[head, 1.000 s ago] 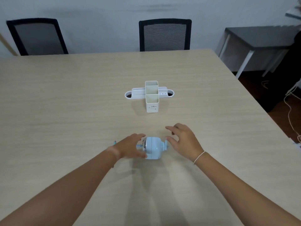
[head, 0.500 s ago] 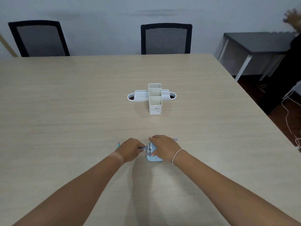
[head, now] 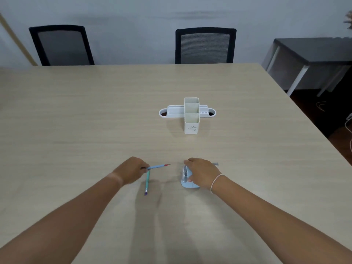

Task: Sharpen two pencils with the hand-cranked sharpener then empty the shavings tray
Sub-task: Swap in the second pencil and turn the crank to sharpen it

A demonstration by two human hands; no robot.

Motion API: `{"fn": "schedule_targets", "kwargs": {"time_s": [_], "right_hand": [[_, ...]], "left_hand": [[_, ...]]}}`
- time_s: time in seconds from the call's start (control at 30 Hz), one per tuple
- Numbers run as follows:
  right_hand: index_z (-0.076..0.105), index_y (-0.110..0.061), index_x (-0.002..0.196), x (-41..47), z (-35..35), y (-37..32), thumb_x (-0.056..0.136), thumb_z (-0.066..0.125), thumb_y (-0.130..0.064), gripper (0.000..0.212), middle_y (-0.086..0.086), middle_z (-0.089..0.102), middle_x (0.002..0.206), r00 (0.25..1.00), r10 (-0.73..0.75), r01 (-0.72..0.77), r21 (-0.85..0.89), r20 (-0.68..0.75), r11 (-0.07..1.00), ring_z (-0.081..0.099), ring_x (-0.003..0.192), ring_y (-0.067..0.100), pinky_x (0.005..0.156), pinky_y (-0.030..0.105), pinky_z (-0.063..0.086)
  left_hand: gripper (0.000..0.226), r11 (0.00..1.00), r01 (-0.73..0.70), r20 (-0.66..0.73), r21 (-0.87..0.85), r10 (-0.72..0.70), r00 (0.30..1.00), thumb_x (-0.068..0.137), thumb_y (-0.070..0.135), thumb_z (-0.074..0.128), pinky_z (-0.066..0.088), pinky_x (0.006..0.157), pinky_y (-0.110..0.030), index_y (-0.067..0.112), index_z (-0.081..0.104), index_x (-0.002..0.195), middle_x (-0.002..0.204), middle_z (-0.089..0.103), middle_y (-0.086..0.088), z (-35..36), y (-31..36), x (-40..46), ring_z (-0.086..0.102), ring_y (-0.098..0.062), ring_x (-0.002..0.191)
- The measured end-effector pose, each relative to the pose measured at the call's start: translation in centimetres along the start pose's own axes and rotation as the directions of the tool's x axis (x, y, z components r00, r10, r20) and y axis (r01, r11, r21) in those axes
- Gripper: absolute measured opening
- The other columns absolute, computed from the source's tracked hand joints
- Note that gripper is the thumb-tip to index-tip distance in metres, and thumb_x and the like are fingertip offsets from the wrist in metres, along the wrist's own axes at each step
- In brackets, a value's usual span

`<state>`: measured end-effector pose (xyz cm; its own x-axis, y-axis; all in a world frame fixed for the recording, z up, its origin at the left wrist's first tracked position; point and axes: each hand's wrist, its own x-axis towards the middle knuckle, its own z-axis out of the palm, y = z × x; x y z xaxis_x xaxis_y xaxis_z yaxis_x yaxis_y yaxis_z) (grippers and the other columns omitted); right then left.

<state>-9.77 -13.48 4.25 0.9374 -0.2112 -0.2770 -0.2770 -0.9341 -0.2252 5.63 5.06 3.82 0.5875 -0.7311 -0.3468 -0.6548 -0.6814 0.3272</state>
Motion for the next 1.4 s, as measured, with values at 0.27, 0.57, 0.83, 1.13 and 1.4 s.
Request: {"fn": "schedule_targets", "kwargs": {"time_s": [0.27, 0.57, 0.83, 1.13, 1.4], "right_hand": [[0.05, -0.005, 0.114, 0.1, -0.2, -0.2, 0.08, 0.062, -0.017, 0.038, 0.011, 0.057, 0.118, 1.0, -0.007, 0.007, -0.026, -0.007, 1.0, 0.055, 0.108, 0.03, 0.082, 0.035, 0.045], [0.049, -0.006, 0.122, 0.3, -0.1, 0.0, 0.08, 0.066, -0.019, 0.047, 0.011, 0.056, 0.124, 1.0, -0.01, 0.01, -0.019, -0.009, 1.0, 0.053, 0.114, 0.029, 0.09, 0.037, 0.046], [0.051, -0.005, 0.116, 0.3, -0.1, 0.1, 0.078, 0.066, -0.017, 0.042, 0.011, 0.057, 0.119, 1.0, -0.019, 0.019, -0.006, -0.018, 1.0, 0.054, 0.109, 0.03, 0.085, 0.035, 0.045], [0.051, -0.005, 0.117, 0.3, -0.3, 0.0, 0.079, 0.065, -0.018, 0.042, 0.011, 0.057, 0.121, 1.0, -0.022, 0.022, -0.014, -0.004, 1.0, 0.053, 0.111, 0.029, 0.085, 0.035, 0.044], [0.051, -0.005, 0.116, 0.1, -0.3, 0.0, 0.08, 0.064, -0.016, 0.04, 0.01, 0.057, 0.12, 1.0, -0.02, 0.02, -0.003, -0.004, 1.0, 0.053, 0.11, 0.029, 0.084, 0.035, 0.044]], "left_hand": [[0.015, 0.916, 0.202, -0.081, -0.348, -0.244, 0.966, 0.085, 0.012, 0.058, 0.033, 0.048, -0.013, 0.006, 0.071, 0.079, 0.067, 0.054, -0.006, 4.8, 2.7, -0.2, 0.052, -0.019, 0.076], [0.01, 0.755, 0.335, -0.067, -0.564, -0.446, 0.892, 0.078, 0.002, 0.056, 0.046, 0.074, -0.027, 0.009, 0.061, 0.084, 0.1, 0.068, -0.017, 8.0, 5.4, 0.3, 0.062, -0.029, 0.095], [0.012, 0.752, 0.315, -0.085, -0.579, -0.439, 0.894, 0.078, 0.013, 0.066, 0.041, 0.068, -0.026, 0.01, 0.054, 0.076, 0.084, 0.062, -0.009, 8.2, 4.8, 0.4, 0.056, -0.023, 0.079], [0.018, 0.742, 0.394, -0.112, -0.543, -0.529, 0.841, 0.082, 0.02, 0.065, 0.039, 0.051, -0.024, 0.008, 0.052, 0.083, 0.078, 0.057, -0.007, 6.6, 1.3, -0.3, 0.055, -0.018, 0.056], [0.002, 0.826, 0.331, -0.149, -0.456, -0.438, 0.887, 0.079, 0.008, 0.059, 0.041, 0.069, -0.027, 0.01, 0.059, 0.079, 0.086, 0.059, -0.008, 6.5, 1.1, 0.3, 0.055, -0.025, 0.08]]}}
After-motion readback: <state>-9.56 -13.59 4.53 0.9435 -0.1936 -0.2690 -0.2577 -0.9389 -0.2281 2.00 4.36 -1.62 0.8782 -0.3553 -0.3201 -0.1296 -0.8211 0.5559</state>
